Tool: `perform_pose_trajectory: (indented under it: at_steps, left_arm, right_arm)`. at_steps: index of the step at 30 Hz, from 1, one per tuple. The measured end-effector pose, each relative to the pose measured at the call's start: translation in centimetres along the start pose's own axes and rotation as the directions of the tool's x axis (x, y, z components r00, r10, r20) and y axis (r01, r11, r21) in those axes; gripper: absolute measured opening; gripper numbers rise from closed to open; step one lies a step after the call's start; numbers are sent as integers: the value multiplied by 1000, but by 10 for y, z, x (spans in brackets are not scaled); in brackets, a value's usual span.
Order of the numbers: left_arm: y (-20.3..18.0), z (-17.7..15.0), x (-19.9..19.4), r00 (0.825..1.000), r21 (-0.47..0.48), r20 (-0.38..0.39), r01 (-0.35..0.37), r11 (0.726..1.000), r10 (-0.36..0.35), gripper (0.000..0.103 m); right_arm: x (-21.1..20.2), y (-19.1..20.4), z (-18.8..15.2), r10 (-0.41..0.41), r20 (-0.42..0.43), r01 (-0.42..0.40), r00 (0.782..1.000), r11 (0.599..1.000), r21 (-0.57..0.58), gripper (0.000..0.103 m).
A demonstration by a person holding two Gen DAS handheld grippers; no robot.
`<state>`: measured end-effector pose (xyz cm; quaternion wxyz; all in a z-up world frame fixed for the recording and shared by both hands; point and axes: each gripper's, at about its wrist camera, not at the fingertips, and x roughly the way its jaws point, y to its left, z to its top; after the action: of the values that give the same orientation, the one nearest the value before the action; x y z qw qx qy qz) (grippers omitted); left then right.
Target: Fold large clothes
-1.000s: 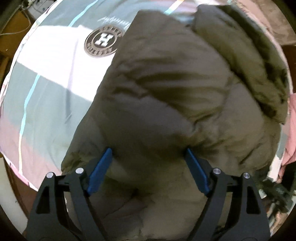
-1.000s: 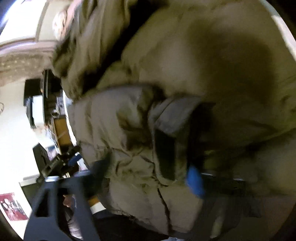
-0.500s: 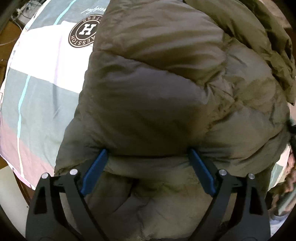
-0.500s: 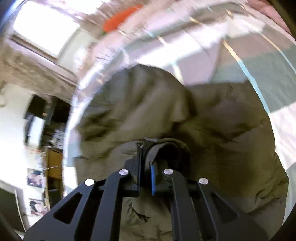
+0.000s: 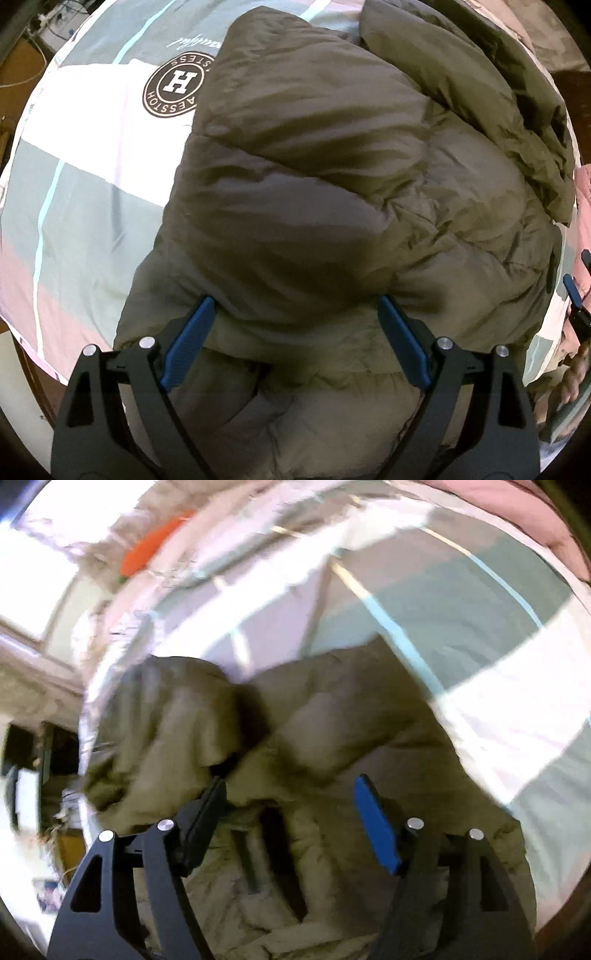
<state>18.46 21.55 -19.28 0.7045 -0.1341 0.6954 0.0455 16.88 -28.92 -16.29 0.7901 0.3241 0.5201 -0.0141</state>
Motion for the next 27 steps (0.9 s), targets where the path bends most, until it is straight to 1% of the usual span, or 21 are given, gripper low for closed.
perform_pose_trajectory:
  at_steps: [2, 3, 5, 6, 7, 9, 10, 11, 12, 13, 18, 20, 21, 23, 25, 26, 27]
  left_arm:
    - [-5, 0, -1, 1000, 7, -3, 1, 1000, -1, 91]
    - [-9, 0, -3, 1000, 12, -6, 1, 1000, -1, 91]
    - [-17, -1, 1, 1000, 26, -14, -6, 1000, 6, 91]
    - [-22, -2, 3, 1000, 33, -19, -15, 999, 16, 92]
    - [-24, -1, 6, 999, 40, -27, -31, 999, 32, 92]
    - [-28, 0, 10, 998, 40, -41, -42, 998, 44, 93]
    - [-30, -1, 12, 998, 37, -47, -42, 998, 43, 93]
    - [-31, 2, 14, 998, 32, -52, -40, 999, 42, 94]
    - [-31, 2, 14, 998, 26, -56, -37, 999, 38, 95]
    - [-32, 3, 15, 998, 22, -59, -35, 999, 37, 95]
    - [-23, 5, 22, 997, 9, -72, -35, 999, 36, 97]
    - [-19, 7, 25, 996, 8, -76, -37, 999, 37, 97]
    - [-28, 6, 20, 996, 9, -76, -42, 999, 42, 97]
    - [-30, 3, 23, 996, 21, -73, -55, 998, 57, 97]
    - [-31, 2, 26, 996, 27, -69, -62, 998, 64, 97]
    - [-31, -2, 24, 996, 19, -64, -62, 998, 63, 97]
    - [-28, -2, 20, 997, 2, -49, -64, 998, 64, 97]
  right_arm:
    - [6, 15, -13, 38, -60, -41, 997, 998, -53, 72]
    - [12, 29, -25, 40, -100, -51, 994, 993, -106, 72]
    - [23, 51, -49, 6, -152, -38, 988, 978, -205, 72]
    - [27, 58, -61, -19, -165, -22, 986, 970, -243, 71]
    - [36, 69, -76, -68, -178, 11, 982, 953, -303, 71]
    - [53, 85, -101, -183, -183, 91, 966, 903, -419, 71]
    - [63, 89, -109, -238, -179, 132, 955, 876, -464, 71]
    - [67, 88, -116, -268, -178, 153, 947, 862, -484, 71]
    - [76, 86, -118, -299, -184, 175, 936, 852, -493, 71]
    - [79, 84, -118, -299, -193, 174, 935, 858, -484, 71]
    - [86, 68, -102, -250, -257, 136, 934, 911, -390, 71]
    - [90, 62, -97, -238, -266, 128, 934, 919, -372, 71]
    - [94, 59, -94, -239, -268, 129, 933, 919, -372, 71]
    - [100, 51, -88, -233, -286, 122, 929, 926, -357, 69]
    - [103, 42, -80, -199, -316, 99, 928, 947, -305, 67]
    - [102, 37, -76, -185, -325, 93, 927, 956, -279, 64]
    - [102, 32, -73, -174, -331, 90, 927, 963, -256, 62]
